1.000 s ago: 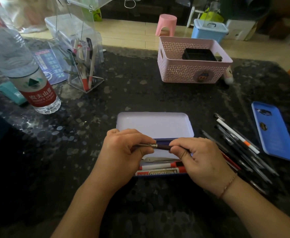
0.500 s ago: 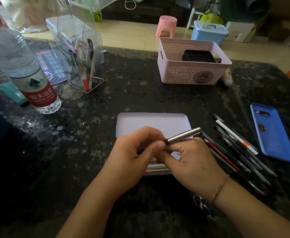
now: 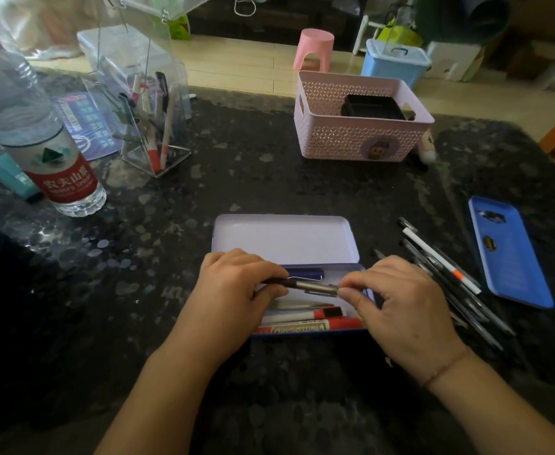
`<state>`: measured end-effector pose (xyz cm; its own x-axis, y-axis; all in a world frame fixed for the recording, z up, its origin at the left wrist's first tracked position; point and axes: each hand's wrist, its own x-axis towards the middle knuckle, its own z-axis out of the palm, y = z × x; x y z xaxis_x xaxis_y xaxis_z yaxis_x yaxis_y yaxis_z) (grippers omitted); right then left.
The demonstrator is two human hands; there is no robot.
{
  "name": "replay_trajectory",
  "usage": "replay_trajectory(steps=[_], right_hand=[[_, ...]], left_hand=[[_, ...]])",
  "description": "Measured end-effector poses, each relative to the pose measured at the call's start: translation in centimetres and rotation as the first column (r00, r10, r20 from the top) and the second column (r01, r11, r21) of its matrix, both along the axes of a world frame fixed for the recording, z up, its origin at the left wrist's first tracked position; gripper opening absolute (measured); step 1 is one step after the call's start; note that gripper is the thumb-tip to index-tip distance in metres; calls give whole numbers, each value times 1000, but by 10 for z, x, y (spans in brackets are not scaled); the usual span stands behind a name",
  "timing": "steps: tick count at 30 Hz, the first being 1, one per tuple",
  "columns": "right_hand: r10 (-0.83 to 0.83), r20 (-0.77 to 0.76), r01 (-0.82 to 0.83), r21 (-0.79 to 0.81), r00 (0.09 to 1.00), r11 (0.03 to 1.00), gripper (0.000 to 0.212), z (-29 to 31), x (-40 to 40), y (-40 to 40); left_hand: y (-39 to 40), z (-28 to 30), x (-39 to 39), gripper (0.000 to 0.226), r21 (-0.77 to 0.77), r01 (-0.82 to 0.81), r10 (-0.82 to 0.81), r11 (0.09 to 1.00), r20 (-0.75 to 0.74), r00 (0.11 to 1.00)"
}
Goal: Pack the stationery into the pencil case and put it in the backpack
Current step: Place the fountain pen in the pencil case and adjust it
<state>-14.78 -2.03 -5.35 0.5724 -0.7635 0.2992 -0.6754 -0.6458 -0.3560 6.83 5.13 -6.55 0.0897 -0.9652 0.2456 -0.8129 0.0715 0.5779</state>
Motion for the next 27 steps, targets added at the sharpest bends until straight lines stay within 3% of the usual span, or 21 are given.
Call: replay_trajectory(steps=[8,18,22,27], right_hand=[[32,-105,-30,21,994,999,23,-6,7,0],[8,-139,-6,13,990,1000,5,-6,7,-4],[-9,-145,10,9,989,1000,7,-8,8,-2],[-16,-177,14,-14,984,1000,14,-10,14,-5]], left_hand=[[-4,0,-5,13,68,-51,46,996,78,996],[-6,-3,-8,17,98,-82,65,992,164,984],[-5,-7,-3,17,88,-185,164,979,203,965],[-6,-7,1,22,112,-207,177,972,233,956]])
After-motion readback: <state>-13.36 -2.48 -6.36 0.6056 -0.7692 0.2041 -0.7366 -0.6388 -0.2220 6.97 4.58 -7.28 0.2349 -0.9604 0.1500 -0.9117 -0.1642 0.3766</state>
